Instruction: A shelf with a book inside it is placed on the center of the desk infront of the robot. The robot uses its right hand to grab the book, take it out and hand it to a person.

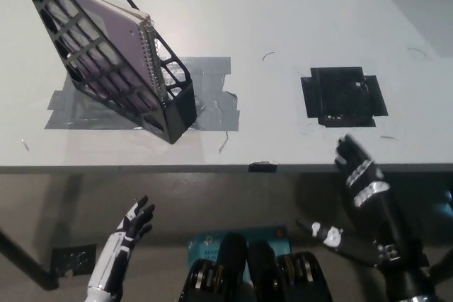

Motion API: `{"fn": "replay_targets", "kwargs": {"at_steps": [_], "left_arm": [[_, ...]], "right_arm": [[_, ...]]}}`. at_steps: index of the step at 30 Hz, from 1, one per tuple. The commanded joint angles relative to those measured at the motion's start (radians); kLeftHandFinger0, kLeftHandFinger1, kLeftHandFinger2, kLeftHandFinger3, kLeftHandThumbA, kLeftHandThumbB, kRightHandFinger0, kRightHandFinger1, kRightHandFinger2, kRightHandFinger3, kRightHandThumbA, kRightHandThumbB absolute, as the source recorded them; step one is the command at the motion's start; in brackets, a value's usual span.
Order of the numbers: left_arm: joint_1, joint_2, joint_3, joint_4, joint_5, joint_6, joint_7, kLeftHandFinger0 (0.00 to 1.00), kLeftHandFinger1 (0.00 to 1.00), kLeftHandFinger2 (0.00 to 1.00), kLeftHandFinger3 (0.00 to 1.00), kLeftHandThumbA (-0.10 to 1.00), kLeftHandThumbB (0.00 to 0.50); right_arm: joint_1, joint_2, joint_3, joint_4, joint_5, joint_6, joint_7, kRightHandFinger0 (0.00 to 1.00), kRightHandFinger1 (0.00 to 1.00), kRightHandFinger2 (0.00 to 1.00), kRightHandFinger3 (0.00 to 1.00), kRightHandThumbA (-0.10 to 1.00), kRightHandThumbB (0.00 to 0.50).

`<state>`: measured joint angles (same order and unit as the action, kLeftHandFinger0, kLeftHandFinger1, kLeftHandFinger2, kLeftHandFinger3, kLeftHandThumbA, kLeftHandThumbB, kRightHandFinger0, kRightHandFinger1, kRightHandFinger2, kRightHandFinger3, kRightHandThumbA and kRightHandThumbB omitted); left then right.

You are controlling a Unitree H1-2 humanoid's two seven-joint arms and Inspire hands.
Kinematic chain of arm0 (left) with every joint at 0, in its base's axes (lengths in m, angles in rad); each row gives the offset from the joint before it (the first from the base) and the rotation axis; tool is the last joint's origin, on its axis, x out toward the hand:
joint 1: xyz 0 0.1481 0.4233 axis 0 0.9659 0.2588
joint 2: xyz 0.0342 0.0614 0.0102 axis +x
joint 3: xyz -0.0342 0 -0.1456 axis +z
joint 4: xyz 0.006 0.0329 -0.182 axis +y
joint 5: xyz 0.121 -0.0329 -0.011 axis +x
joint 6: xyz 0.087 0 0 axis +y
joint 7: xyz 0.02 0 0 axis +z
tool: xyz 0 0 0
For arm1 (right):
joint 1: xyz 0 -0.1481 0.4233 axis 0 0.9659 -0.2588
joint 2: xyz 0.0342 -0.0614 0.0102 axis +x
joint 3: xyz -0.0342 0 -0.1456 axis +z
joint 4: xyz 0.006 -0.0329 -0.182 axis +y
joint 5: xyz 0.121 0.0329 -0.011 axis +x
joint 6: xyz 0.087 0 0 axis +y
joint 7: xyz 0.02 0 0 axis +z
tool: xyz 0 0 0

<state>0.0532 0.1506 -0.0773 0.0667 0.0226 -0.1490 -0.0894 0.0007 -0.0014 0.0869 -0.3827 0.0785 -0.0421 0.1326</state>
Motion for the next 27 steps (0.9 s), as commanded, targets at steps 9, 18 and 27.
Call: {"fn": "replay_targets", "kwargs": {"at_steps": [9,18,27], "left_arm": [[0.032,-0.009,-0.015,-0.005,0.010,-0.059,-0.011,1.00,1.00,1.00,1.00,1.00,0.227],[0.029,-0.010,-0.014,-0.022,-0.011,-0.026,-0.022,1.00,1.00,1.00,1.00,1.00,0.238],[0.028,-0.011,-0.013,-0.026,-0.011,-0.034,-0.019,1.00,1.00,1.00,1.00,1.00,0.243]], "right_arm": [[-0.438,0.024,0.111,0.069,-0.105,0.217,0.027,1.00,1.00,1.00,1.00,1.00,0.333],[-0.762,0.122,0.107,0.521,-0.056,0.227,0.022,1.00,1.00,1.00,1.00,1.00,0.367],[-0.940,0.224,0.057,0.834,0.007,0.193,0.046,1.00,1.00,1.00,1.00,1.00,0.347]]}}
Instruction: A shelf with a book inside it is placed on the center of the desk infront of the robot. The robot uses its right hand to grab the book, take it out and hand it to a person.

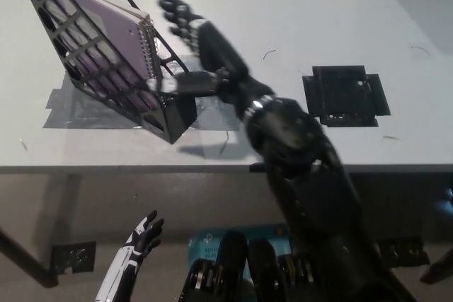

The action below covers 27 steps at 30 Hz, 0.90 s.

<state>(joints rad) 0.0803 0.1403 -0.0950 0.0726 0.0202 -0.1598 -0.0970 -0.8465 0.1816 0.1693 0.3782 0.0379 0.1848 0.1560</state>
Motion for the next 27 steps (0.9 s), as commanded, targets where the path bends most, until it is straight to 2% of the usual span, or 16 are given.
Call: {"fn": "replay_targets", "kwargs": {"at_steps": [1,3,5,8,11,13,14,15,16,20,23,25,27], "left_arm": [[0.001,0.001,0.003,-0.035,-0.004,-0.022,-0.011,1.00,1.00,1.00,1.00,1.00,0.243],[0.000,0.003,0.002,-0.038,0.003,-0.016,-0.011,1.00,1.00,1.00,1.00,1.00,0.231],[0.001,0.005,0.000,-0.039,0.016,-0.027,-0.006,1.00,1.00,1.00,1.00,1.00,0.216],[0.000,0.006,0.000,-0.033,0.016,-0.041,-0.006,1.00,1.00,1.00,1.00,1.00,0.201],[-0.005,0.005,0.000,-0.025,0.011,-0.047,-0.008,1.00,1.00,1.00,1.00,1.00,0.203],[0.000,0.006,-0.002,-0.028,0.015,-0.044,-0.009,1.00,1.00,1.00,1.00,1.00,0.208],[0.001,0.006,-0.002,-0.029,0.014,-0.043,-0.010,1.00,1.00,1.00,1.00,1.00,0.200],[0.002,0.007,-0.002,-0.029,0.013,-0.040,-0.011,1.00,1.00,1.00,1.00,1.00,0.212],[-0.004,0.009,-0.001,-0.028,0.015,-0.043,-0.010,1.00,1.00,1.00,1.00,1.00,0.210],[-0.015,0.009,0.001,-0.031,0.023,-0.032,-0.004,1.00,1.00,1.00,1.00,1.00,0.210],[-0.017,0.006,0.001,-0.037,0.021,-0.010,-0.004,1.00,1.00,1.00,1.00,1.00,0.233],[-0.017,0.006,0.000,-0.035,0.025,-0.016,-0.004,1.00,1.00,1.00,1.00,1.00,0.234],[-0.022,0.011,-0.005,-0.035,0.044,-0.023,-0.001,1.00,1.00,1.00,1.00,1.00,0.245]], "right_arm": [[-0.105,0.048,-0.030,0.098,0.046,-0.043,0.020,1.00,1.00,1.00,1.00,1.00,0.345],[-0.127,0.060,-0.034,0.149,0.038,-0.064,0.016,1.00,1.00,1.00,1.00,1.00,0.376],[-0.141,0.070,-0.042,0.186,0.037,-0.072,0.016,1.00,1.00,1.00,1.00,1.00,0.386],[-0.161,0.075,-0.042,0.231,0.025,-0.085,0.016,1.00,1.00,1.00,1.00,1.00,0.362],[-0.174,0.085,-0.060,0.269,0.045,-0.112,0.026,1.00,1.00,1.00,1.00,1.00,0.361],[-0.163,0.089,-0.062,0.266,0.045,-0.113,0.026,1.00,1.00,1.00,1.00,1.00,0.376],[-0.163,0.091,-0.064,0.268,0.046,-0.113,0.025,1.00,1.00,1.00,1.00,1.00,0.403],[-0.167,0.099,-0.071,0.284,0.053,-0.106,0.024,1.00,1.00,1.00,1.00,1.00,0.426],[-0.173,0.099,-0.072,0.290,0.052,-0.104,0.022,1.00,1.00,1.00,1.00,1.00,0.432],[-0.192,0.099,-0.081,0.327,0.050,-0.103,0.016,1.00,1.00,1.00,1.00,1.00,0.391],[-0.209,0.099,-0.090,0.365,0.052,-0.118,0.015,1.00,1.00,1.00,1.00,1.00,0.392],[-0.222,0.102,-0.102,0.395,0.061,-0.119,0.018,1.00,1.00,1.00,1.00,1.00,0.424],[-0.230,0.100,-0.107,0.413,0.063,-0.133,0.019,1.00,1.00,1.00,1.00,1.00,0.409]]}}
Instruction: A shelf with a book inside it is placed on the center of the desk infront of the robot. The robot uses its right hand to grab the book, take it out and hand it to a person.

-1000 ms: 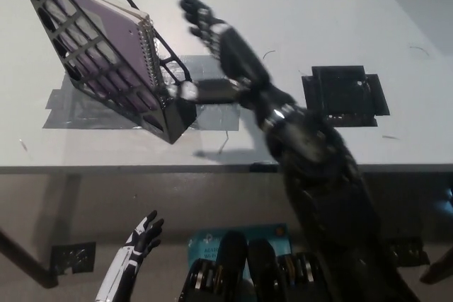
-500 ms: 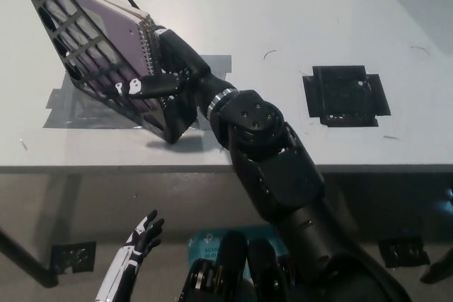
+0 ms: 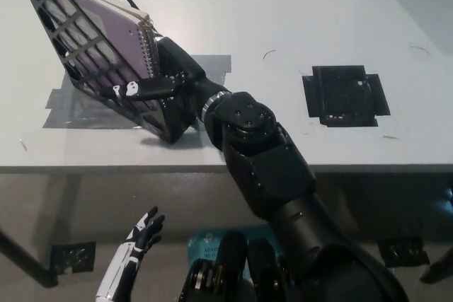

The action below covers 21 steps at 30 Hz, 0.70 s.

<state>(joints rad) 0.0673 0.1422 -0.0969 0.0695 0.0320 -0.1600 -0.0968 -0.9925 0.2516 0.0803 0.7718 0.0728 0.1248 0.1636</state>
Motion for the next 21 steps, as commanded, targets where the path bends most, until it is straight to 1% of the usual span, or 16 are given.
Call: {"fn": "replay_targets", "kwargs": {"at_steps": [1,3,5,7,9,11,12,15,16,18,19,21], "left_arm": [[-0.013,0.009,-0.001,-0.035,0.031,-0.017,0.000,1.00,1.00,1.00,1.00,1.00,0.246],[-0.013,0.007,0.002,-0.037,0.024,-0.012,-0.004,1.00,1.00,1.00,1.00,1.00,0.242],[-0.018,0.004,0.009,-0.043,0.009,0.010,-0.007,1.00,1.00,1.00,1.00,1.00,0.265],[-0.020,0.004,0.009,-0.047,0.008,0.019,-0.009,1.00,1.00,1.00,1.00,1.00,0.261],[-0.021,0.005,0.010,-0.044,0.008,0.013,-0.009,1.00,1.00,1.00,1.00,1.00,0.249],[-0.023,0.008,0.007,-0.037,0.021,-0.012,-0.005,1.00,1.00,1.00,1.00,1.00,0.241],[-0.023,0.010,0.006,-0.039,0.028,-0.009,-0.004,1.00,1.00,1.00,1.00,1.00,0.262],[-0.026,0.017,0.006,-0.039,0.039,-0.009,-0.002,1.00,1.00,1.00,1.00,1.00,0.264],[-0.026,0.015,0.007,-0.039,0.031,-0.008,-0.005,1.00,1.00,1.00,1.00,1.00,0.253],[-0.028,0.015,0.008,-0.036,0.031,-0.007,-0.005,1.00,1.00,1.00,1.00,1.00,0.258],[-0.024,0.015,0.008,-0.037,0.033,-0.004,-0.004,1.00,1.00,1.00,1.00,1.00,0.263],[-0.027,0.017,0.009,-0.036,0.040,-0.002,-0.002,1.00,1.00,1.00,1.00,1.00,0.270]], "right_arm": [[-0.088,0.029,-0.018,0.020,0.026,-0.075,0.012,1.00,1.00,1.00,1.00,1.00,0.406],[-0.086,0.031,-0.015,0.014,0.022,-0.078,0.010,1.00,1.00,1.00,1.00,1.00,0.417],[-0.093,0.033,-0.018,0.013,0.026,-0.079,0.010,1.00,1.00,1.00,1.00,1.00,0.411],[-0.098,0.034,-0.018,0.016,0.027,-0.082,0.012,1.00,1.00,1.00,1.00,1.00,0.409],[-0.100,0.035,-0.018,0.016,0.025,-0.077,0.007,1.00,1.00,1.00,1.00,1.00,0.415],[-0.100,0.038,-0.023,0.019,0.030,-0.075,0.004,1.00,1.00,1.00,1.00,1.00,0.410],[-0.101,0.037,-0.024,0.026,0.030,-0.079,0.006,1.00,1.00,1.00,1.00,1.00,0.408],[-0.106,0.038,-0.035,0.047,0.042,-0.092,0.014,1.00,1.00,1.00,1.00,1.00,0.410],[-0.108,0.039,-0.042,0.053,0.049,-0.092,0.016,1.00,1.00,1.00,1.00,1.00,0.401],[-0.110,0.040,-0.051,0.063,0.056,-0.093,0.018,1.00,1.00,1.00,1.00,1.00,0.395],[-0.112,0.042,-0.055,0.075,0.054,-0.097,0.015,1.00,1.00,1.00,1.00,1.00,0.401],[-0.124,0.038,-0.056,0.110,0.043,-0.120,0.011,1.00,1.00,1.00,1.00,1.00,0.373]]}}
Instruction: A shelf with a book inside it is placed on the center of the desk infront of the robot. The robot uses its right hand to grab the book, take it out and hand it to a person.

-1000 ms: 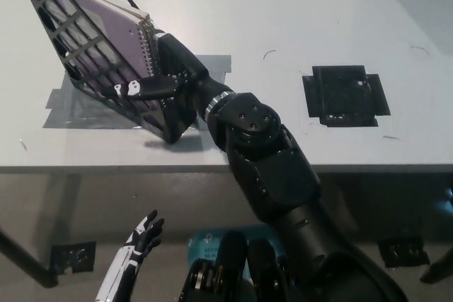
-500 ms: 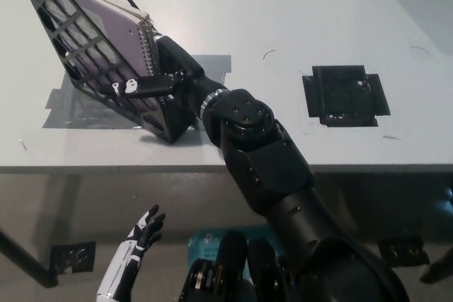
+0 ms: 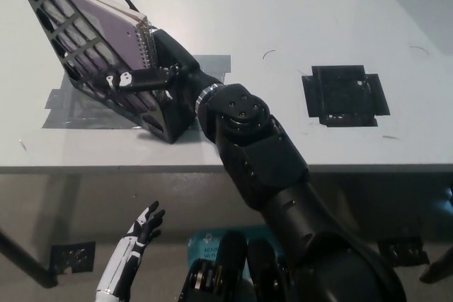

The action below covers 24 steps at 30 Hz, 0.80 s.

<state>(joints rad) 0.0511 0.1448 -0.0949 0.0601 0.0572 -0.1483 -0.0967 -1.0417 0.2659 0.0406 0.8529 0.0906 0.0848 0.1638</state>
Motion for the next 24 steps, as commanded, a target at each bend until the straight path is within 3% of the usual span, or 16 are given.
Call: {"fn": "replay_targets", "kwargs": {"at_steps": [1,3,6,9,13,24], "left_arm": [[-0.010,0.014,0.008,-0.025,0.013,-0.014,-0.002,1.00,1.00,1.00,1.00,1.00,0.275],[-0.014,0.012,0.012,-0.023,0.006,-0.010,-0.003,1.00,1.00,1.00,1.00,1.00,0.276],[-0.019,0.009,0.014,-0.029,-0.013,0.003,-0.012,1.00,1.00,1.00,1.00,1.00,0.275],[-0.020,0.010,0.014,-0.027,-0.010,0.003,-0.011,1.00,1.00,1.00,1.00,1.00,0.290],[-0.019,0.013,0.009,-0.029,0.011,-0.008,-0.006,1.00,1.00,1.00,1.00,1.00,0.272],[-0.021,0.014,0.010,-0.040,0.006,-0.001,-0.009,1.00,1.00,1.00,1.00,1.00,0.266]], "right_arm": [[-0.079,0.022,-0.020,0.042,0.027,-0.088,0.012,1.00,1.00,1.00,1.00,1.00,0.364],[-0.090,0.020,-0.033,0.068,0.035,-0.096,0.005,1.00,1.00,1.00,1.00,1.00,0.359],[-0.098,0.015,-0.049,0.094,0.046,-0.114,0.010,1.00,1.00,1.00,1.00,1.00,0.404],[-0.096,0.017,-0.064,0.100,0.062,-0.115,0.020,1.00,1.00,1.00,1.00,0.98,0.398],[-0.095,0.014,-0.059,0.102,0.051,-0.119,0.029,1.00,1.00,1.00,1.00,1.00,0.414],[-0.110,0.018,-0.059,0.111,0.057,-0.116,0.043,1.00,1.00,1.00,1.00,0.99,0.383]]}}
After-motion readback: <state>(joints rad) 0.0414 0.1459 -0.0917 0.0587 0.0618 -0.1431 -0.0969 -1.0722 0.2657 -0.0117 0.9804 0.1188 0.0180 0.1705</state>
